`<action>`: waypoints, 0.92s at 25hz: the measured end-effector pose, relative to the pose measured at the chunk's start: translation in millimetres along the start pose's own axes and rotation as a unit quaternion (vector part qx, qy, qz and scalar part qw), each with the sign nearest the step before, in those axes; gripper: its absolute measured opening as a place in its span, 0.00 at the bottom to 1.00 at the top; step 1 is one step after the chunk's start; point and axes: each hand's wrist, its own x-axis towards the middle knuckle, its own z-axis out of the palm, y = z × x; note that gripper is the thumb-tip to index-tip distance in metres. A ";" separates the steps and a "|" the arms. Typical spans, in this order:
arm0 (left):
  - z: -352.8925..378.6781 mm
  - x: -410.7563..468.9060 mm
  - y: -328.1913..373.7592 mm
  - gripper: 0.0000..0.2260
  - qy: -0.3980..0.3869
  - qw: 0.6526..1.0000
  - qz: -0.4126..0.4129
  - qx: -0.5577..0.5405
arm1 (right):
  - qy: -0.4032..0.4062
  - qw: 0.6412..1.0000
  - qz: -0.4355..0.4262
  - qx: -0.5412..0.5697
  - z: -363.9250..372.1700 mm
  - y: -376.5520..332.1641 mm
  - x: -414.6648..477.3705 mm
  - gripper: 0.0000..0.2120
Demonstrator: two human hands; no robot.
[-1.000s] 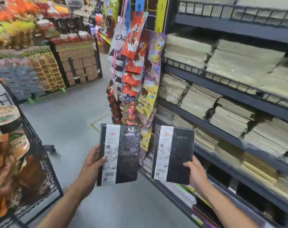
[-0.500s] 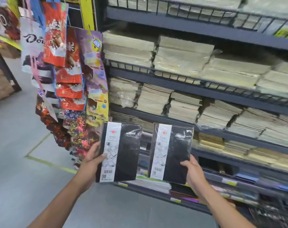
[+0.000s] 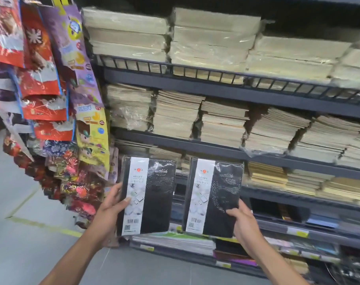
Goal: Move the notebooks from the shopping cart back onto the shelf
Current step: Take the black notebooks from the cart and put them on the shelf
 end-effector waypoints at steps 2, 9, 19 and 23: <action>-3.5 14.7 -25.4 0.20 -0.004 1.000 0.012 -0.002 | -0.011 1.000 0.005 0.023 -6.7 23.4 16.0 0.24; -25.1 59.7 -120.3 0.26 -0.029 0.999 0.041 0.000 | -0.014 0.997 0.006 0.079 -12.5 109.4 64.9 0.25; -83.9 122.2 -260.9 0.29 -0.045 0.991 0.121 -0.034 | -0.023 0.994 -0.073 0.084 -13.0 261.8 125.3 0.25; -99.5 131.1 -290.5 0.29 -0.038 0.989 0.136 -0.047 | -0.037 0.991 -0.088 0.096 -5.8 290.3 122.8 0.22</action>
